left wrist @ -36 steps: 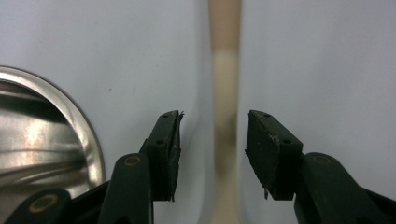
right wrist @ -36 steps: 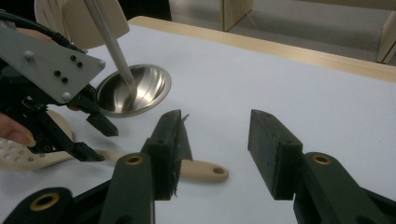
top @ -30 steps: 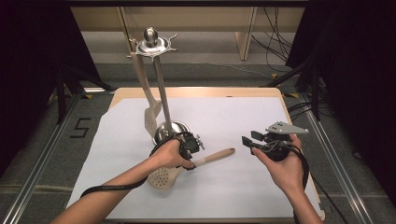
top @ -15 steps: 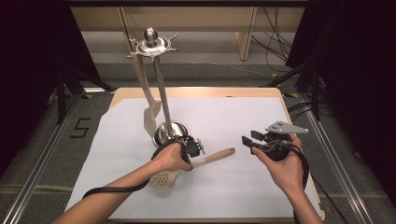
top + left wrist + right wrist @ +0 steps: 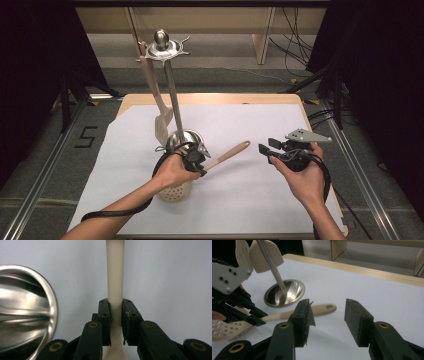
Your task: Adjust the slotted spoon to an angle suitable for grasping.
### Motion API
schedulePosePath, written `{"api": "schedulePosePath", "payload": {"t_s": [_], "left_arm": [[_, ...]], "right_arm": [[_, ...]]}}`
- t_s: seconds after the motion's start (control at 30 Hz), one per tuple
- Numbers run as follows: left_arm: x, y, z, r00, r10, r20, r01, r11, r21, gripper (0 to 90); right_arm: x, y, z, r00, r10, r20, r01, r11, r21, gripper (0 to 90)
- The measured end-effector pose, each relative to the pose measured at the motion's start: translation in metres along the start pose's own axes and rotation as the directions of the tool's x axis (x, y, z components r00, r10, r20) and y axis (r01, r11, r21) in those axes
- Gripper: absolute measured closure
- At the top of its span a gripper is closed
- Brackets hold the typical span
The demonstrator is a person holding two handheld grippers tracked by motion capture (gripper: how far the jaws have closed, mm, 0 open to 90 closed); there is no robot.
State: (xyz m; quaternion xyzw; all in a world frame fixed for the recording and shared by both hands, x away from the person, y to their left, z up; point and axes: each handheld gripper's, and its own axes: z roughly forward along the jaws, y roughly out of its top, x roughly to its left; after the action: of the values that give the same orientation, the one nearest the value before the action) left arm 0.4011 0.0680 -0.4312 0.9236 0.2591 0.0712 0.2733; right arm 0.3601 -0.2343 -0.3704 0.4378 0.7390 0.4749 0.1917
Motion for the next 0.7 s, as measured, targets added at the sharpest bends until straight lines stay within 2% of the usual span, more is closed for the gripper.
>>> {"api": "schedulePosePath", "payload": {"t_s": [0.07, 0.1, 0.17, 0.2, 0.23, 0.3, 0.33, 0.37, 0.4, 0.43, 0.47, 0.5, 0.53, 0.57, 0.7], "left_arm": [[0.000, 0.000, -0.014, 0.9998, 0.010, -0.016, -0.011, 0.9977, -0.067, 78.1], [0.000, 0.001, -0.017, 0.9991, 0.026, -0.035, -0.030, 0.9943, -0.102, 78.1], [-0.004, 0.001, -0.026, 0.9989, -0.001, -0.047, -0.007, 0.9852, -0.171, 78.1], [-0.007, 0.001, -0.030, 0.9989, -0.010, -0.046, 0.001, 0.9777, -0.210, 78.1], [-0.008, 0.001, -0.032, 0.9984, -0.004, -0.056, -0.009, 0.9730, -0.231, 78.1], [-0.011, 0.001, -0.039, 0.9980, -0.015, -0.061, -0.002, 0.9617, -0.274, 78.0], [-0.013, 0.001, -0.040, 0.9975, -0.030, -0.063, 0.011, 0.9559, -0.293, 78.0], [-0.013, 0.001, -0.043, 0.9972, -0.006, -0.074, -0.017, 0.9530, -0.303, 78.1], [-0.015, 0.001, -0.044, 0.9970, -0.013, -0.076, -0.012, 0.9462, -0.323, 78.0], [-0.017, 0.001, -0.045, 0.9966, -0.023, -0.079, -0.005, 0.9438, -0.330, 78.0], [-0.017, 0.001, -0.046, 0.9961, -0.012, -0.087, -0.019, 0.9410, -0.338, 78.0], [-0.018, 0.001, -0.048, 0.9965, -0.010, -0.083, -0.019, 0.9380, -0.346, 78.0], [-0.019, 0.001, -0.049, 0.9963, -0.009, -0.086, -0.021, 0.9388, -0.344, 78.0], [-0.020, 0.001, -0.049, 0.9962, -0.003, -0.087, -0.028, 0.9346, -0.355, 78.0], [-0.023, 0.000, -0.050, 0.9950, 0.009, -0.099, -0.044, 0.9343, -0.354, 78.0]], "right_arm": [[0.002, 0.002, 0.000, 1.0000, 0.001, -0.003, -0.001, 1.0000, 0.000, 56.1], [0.005, 0.003, 0.001, 0.9998, 0.015, -0.015, -0.015, 0.9999, -0.008, 56.0], [0.009, 0.006, 0.002, 0.9995, 0.015, -0.030, -0.015, 0.9997, -0.021, 56.0], [0.010, 0.007, 0.003, 0.9994, 0.003, -0.034, -0.004, 0.9998, -0.019, 55.9], [0.014, 0.009, 0.005, 0.9986, 0.013, -0.052, -0.015, 0.9994, -0.032, 55.8], [0.020, 0.013, 0.006, 0.9974, 0.021, -0.069, -0.023, 0.9993, -0.031, 55.2], [0.023, 0.015, 0.008, 0.9954, 0.026, -0.092, -0.030, 0.9987, -0.040, 54.8], [0.024, 0.017, 0.010, 0.9949, 0.024, -0.098, -0.028, 0.9987, -0.042, 54.3], [0.027, 0.019, 0.012, 0.9925, 0.041, -0.115, -0.047, 0.9979, -0.046, 53.8], [0.028, 0.020, 0.014, 0.9908, 0.051, -0.125, -0.057, 0.9975, -0.041, 53.3], [0.029, 0.022, 0.017, 0.9904, 0.047, -0.130, -0.054, 0.9974, -0.049, 52.7], [0.031, 0.024, 0.019, 0.9884, 0.070, -0.135, -0.077, 0.9960, -0.046, 52.1], [0.032, 0.026, 0.023, 0.9874, 0.062, -0.146, -0.071, 0.9956, -0.061, 51.4], [0.033, 0.028, 0.025, 0.9874, 0.067, -0.143, -0.077, 0.9950, -0.064, 51.0], [0.038, 0.034, 0.031, 0.9838, 0.097, -0.151, -0.108, 0.9919, -0.067, 49.9]]}}
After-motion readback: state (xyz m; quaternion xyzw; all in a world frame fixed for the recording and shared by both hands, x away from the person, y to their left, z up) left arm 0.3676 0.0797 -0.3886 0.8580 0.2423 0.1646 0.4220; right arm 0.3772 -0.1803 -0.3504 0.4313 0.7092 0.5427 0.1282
